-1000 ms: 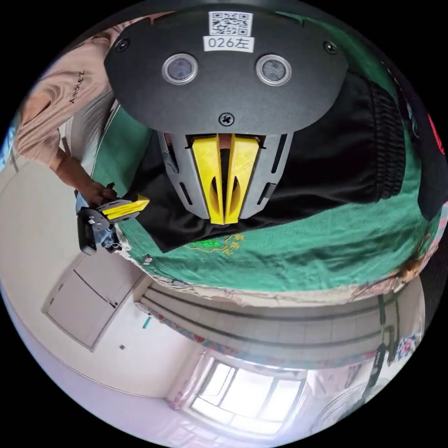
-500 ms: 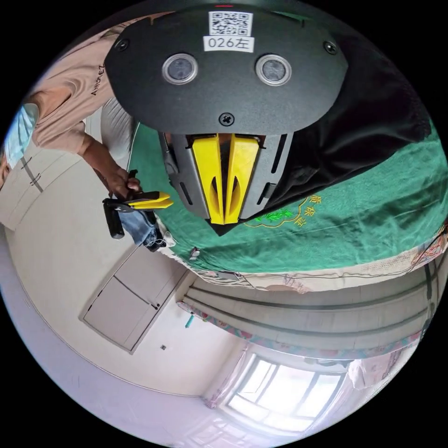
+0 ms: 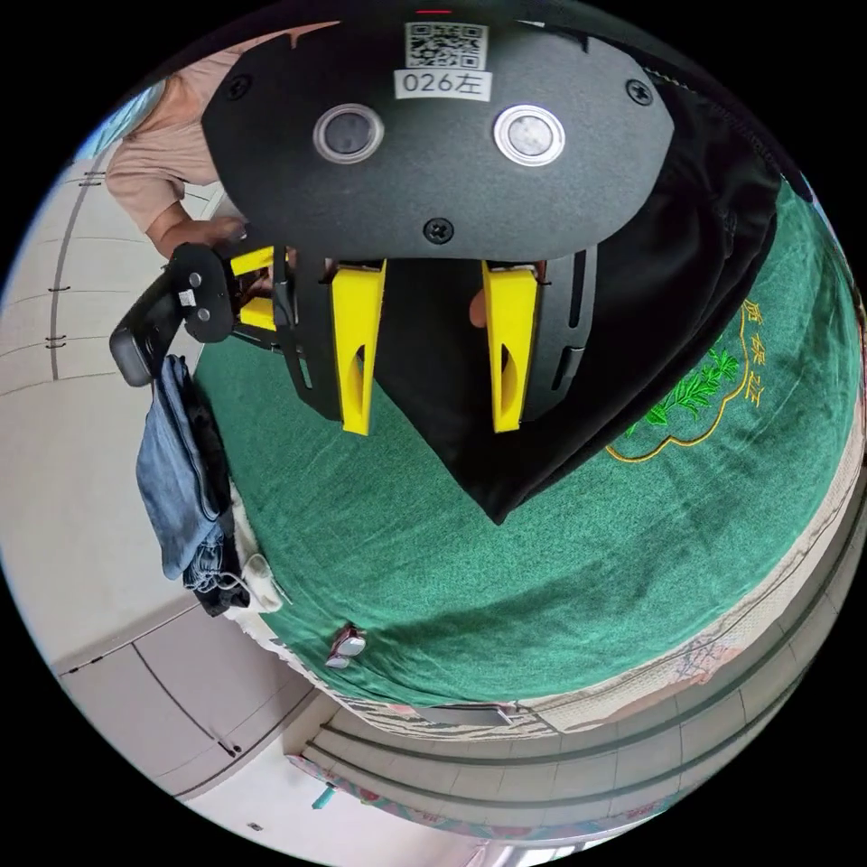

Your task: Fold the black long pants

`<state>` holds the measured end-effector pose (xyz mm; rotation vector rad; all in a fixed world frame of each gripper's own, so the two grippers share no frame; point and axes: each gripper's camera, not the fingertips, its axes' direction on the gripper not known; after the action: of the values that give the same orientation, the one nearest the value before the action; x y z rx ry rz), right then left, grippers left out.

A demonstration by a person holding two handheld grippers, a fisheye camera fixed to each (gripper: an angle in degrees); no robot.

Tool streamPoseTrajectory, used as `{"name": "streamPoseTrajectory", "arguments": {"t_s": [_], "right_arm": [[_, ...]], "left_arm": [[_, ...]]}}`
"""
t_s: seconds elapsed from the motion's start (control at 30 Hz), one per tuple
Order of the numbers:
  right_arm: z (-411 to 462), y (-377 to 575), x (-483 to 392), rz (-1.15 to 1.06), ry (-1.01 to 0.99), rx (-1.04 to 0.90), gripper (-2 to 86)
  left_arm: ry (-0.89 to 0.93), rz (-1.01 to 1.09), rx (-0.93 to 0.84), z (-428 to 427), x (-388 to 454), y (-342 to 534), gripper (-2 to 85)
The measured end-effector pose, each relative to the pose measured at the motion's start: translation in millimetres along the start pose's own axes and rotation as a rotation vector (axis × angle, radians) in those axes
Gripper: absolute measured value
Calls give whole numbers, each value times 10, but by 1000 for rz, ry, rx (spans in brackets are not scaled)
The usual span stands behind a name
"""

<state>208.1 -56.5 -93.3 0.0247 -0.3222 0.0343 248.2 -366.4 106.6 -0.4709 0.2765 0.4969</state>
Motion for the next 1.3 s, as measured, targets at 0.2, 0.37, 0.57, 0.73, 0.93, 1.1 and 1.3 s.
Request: {"name": "streamPoseTrajectory", "arguments": {"t_s": [0.2, 0.37, 0.57, 0.73, 0.93, 1.1, 1.3], "right_arm": [[-157, 149, -62, -64, -22, -1, 2], [-453, 298, -64, -72, -114, -10, -5], [-1279, 717, -182, -119, 78, 52, -5], [-1989, 1094, -383, -97, 106, 223, -6], [-1958, 1041, -1508, -319, 176, 266, -6], [-1020, 753, -2784, -624, 315, 110, -5], [486, 492, -3663, -781, 274, -76, 0]], "left_arm": [[-83, 27, -61, 28, 73, -59, 111], [169, 86, -141, -2, 43, -95, 18], [687, 132, 187, -323, 112, 86, 0], [898, 234, 385, -838, 144, 421, -2], [855, 314, 515, -1661, -633, 1272, -2], [726, 180, 617, -1948, -1921, 2425, -1], [769, -176, 722, -1517, -3292, 3601, 9]]}}
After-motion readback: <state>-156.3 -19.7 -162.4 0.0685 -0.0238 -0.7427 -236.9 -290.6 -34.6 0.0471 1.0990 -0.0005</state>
